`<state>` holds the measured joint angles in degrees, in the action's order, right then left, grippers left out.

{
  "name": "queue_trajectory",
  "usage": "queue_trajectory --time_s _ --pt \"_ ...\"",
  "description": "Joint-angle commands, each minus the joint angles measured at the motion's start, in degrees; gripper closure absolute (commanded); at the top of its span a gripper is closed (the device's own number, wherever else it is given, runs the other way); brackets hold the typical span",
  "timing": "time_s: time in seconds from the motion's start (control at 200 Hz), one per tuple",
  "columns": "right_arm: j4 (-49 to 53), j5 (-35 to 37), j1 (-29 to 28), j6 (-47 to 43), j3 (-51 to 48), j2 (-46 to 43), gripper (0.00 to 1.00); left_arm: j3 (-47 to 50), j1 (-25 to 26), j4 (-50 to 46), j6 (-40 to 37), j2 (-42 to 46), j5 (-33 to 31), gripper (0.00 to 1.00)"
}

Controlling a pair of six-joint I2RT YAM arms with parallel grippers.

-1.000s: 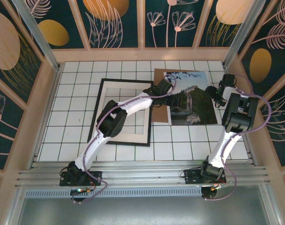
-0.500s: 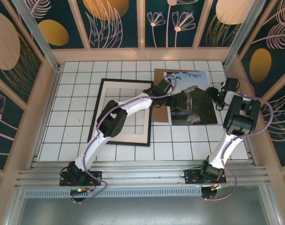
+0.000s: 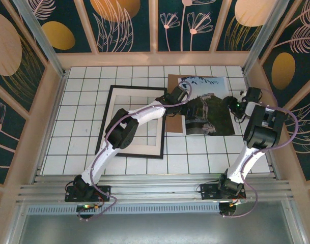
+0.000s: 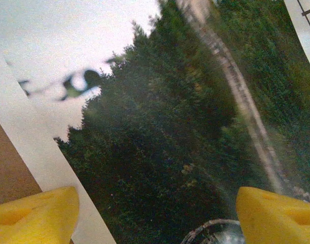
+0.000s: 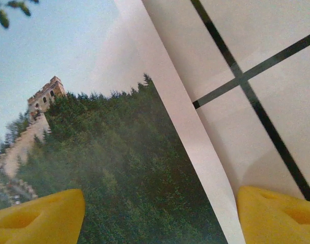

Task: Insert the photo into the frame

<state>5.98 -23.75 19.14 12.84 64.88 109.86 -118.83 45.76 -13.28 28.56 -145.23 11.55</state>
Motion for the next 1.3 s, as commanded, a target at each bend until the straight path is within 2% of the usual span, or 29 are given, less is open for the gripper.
queue_trajectory --time_s 0.0,0.23,0.36,0.651,1.126,1.296 --pt "1.25 -3.52 -0.43 1.05 -1.88 -3.41 0.23 1.84 0.38 -1.31 0.01 -0.68 1.40 0.19" --pt "-1.32 -2.15 0.32 2.41 -5.77 -5.95 0.26 1.88 0.29 -1.40 0.02 0.26 -0.24 0.18" --pt "-4.58 -6.22 0.94 5.07 -8.45 -6.32 0.26 2.43 0.16 -0.84 0.45 0.87 -0.35 0.18" --pt "-14.79 -15.73 2.05 14.15 -13.32 -8.08 0.16 3.24 -0.01 -0.19 0.56 1.34 -0.35 0.18" --pt "-26.12 -24.69 3.89 22.58 -20.64 -13.44 0.12 4.31 -0.04 0.80 1.39 2.31 0.31 0.18" --pt "-31.96 -26.99 4.50 28.41 -23.77 -16.52 0.11 4.82 -0.10 1.15 1.63 2.67 0.41 0.19"
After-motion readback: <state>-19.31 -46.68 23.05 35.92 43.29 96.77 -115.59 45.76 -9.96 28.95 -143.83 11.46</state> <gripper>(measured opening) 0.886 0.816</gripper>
